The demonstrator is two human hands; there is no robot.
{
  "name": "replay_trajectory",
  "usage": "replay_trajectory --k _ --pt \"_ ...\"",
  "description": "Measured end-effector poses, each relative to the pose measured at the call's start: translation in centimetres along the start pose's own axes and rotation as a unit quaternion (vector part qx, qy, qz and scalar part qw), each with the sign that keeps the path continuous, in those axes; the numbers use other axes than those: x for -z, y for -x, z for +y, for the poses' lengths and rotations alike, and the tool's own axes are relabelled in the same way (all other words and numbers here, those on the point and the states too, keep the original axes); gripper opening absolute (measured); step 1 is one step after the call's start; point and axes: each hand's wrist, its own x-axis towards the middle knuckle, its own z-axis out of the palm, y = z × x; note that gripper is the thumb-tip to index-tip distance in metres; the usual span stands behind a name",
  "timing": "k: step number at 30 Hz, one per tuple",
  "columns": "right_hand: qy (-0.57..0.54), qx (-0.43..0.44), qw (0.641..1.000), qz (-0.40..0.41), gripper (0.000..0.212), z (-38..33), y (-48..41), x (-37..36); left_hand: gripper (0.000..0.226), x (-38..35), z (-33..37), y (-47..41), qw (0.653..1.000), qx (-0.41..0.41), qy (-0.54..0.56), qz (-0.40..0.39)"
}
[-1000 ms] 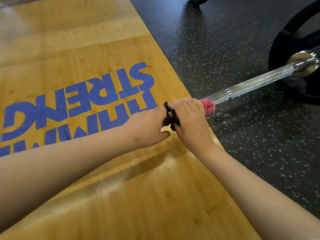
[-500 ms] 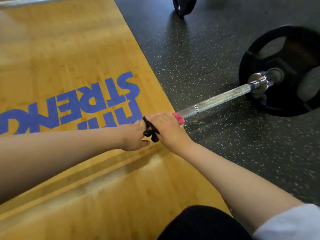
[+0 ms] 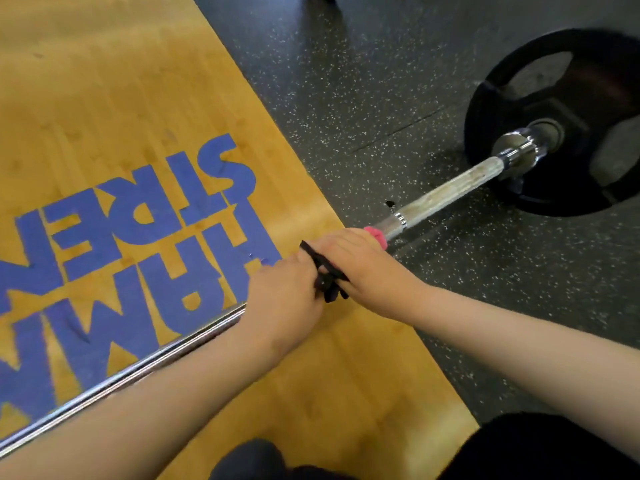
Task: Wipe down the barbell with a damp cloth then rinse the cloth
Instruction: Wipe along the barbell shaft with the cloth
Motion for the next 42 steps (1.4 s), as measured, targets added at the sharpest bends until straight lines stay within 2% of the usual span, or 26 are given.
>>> replay_trajectory --k 4,6,11,16,20,23,26,31,33,36,40,42 --pt "0.011 -0.022 0.999 -0.022 0.052 0.4 -0.2 -0.2 0.009 -0.7 0.4 -1.1 0.995 0.005 0.097 0.003" --pt "0.006 -0.030 0.999 -0.023 0.053 0.5 -0.3 -0.1 0.012 -0.8 0.2 -1.6 0.992 -0.003 0.123 -0.006" --pt "0.017 -0.039 0.999 0.007 0.051 1.1 -0.4 0.5 0.020 -0.1 -0.5 -3.8 0.989 -0.055 0.125 -0.056" --pt "0.060 -0.048 0.995 0.071 0.046 5.2 0.6 3.1 0.021 0.0 3.3 -7.6 0.990 -0.095 0.089 -0.045" --pt "0.063 -0.041 0.992 0.098 0.041 7.2 1.4 3.3 0.016 -1.0 5.9 -8.6 0.993 -0.044 0.109 -0.015" --pt "0.074 -0.002 0.991 0.114 0.042 7.7 1.6 3.2 0.025 -2.0 6.3 -7.7 0.995 -0.023 0.091 0.030" --pt "0.074 0.034 0.989 0.127 0.043 8.2 1.5 3.2 0.019 -2.5 6.4 -7.8 0.995 -0.008 0.071 0.067" --pt "0.144 0.074 0.977 0.139 0.043 9.2 1.0 3.5 0.011 -2.1 7.5 -8.2 0.997 0.047 0.015 0.067" --pt "0.157 0.080 0.974 0.144 0.043 9.5 0.6 3.7 0.015 -1.6 8.0 -8.5 0.996 0.060 -0.021 0.066" --pt "0.177 0.087 0.969 0.147 0.042 9.8 0.0 3.7 0.024 -1.2 8.6 -8.9 0.994 0.097 -0.043 0.023" --pt "0.180 0.081 0.971 0.138 0.023 9.3 -0.5 4.0 0.009 -0.3 8.5 -9.3 0.989 0.116 -0.046 -0.076" --pt "0.182 0.078 0.971 0.132 0.018 9.3 -0.5 4.1 0.016 0.3 9.0 -9.5 0.983 0.123 -0.049 -0.128"
